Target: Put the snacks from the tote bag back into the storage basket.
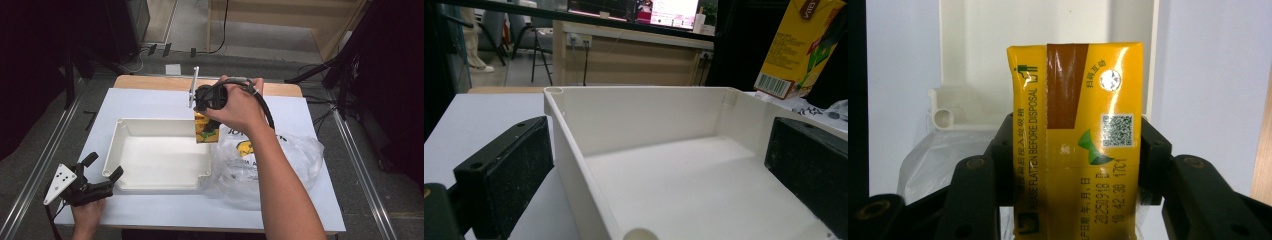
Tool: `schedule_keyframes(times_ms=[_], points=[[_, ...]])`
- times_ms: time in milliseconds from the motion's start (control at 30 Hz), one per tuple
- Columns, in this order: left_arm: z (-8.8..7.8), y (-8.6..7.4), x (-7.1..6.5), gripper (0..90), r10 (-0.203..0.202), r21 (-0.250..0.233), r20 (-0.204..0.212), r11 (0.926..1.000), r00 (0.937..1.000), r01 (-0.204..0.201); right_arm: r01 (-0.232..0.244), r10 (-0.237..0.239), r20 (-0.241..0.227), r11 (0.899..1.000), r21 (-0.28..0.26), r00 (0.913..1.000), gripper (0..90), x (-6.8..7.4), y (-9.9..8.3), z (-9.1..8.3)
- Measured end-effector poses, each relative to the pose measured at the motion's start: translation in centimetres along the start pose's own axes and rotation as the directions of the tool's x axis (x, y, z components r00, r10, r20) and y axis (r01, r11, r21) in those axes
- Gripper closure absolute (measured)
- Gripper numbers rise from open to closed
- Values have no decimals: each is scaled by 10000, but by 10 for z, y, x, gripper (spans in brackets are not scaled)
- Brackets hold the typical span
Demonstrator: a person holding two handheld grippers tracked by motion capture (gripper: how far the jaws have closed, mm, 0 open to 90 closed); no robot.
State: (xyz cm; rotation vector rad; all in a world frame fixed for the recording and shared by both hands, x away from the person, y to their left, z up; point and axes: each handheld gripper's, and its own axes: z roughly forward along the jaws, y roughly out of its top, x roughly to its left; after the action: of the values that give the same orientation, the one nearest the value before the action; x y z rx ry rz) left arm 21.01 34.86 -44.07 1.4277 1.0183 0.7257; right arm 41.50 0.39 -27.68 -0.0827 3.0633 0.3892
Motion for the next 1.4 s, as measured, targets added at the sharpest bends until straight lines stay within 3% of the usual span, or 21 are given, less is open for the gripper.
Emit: schedule_keyframes(times_ms=[467,633,1167,1400], points=[[1,-1,-6,0,359,138,-23,9993,9994,-359,194,-196,-171,9998,-86,9997,522,-4,18,11],[0,-1,-5,0,283,86,-5,9996,9996,-283,102,-104,-212,9999,-90,9997,522,-4,22,14],[-1,-1,-4,0,228,51,55,9997,9997,-228,4,-9,-309,9999,-165,9995,521,-6,22,26],[-1,-1,-4,0,235,24,89,9997,9997,-235,-92,79,-282,9989,-454,9996,521,-7,20,28]])
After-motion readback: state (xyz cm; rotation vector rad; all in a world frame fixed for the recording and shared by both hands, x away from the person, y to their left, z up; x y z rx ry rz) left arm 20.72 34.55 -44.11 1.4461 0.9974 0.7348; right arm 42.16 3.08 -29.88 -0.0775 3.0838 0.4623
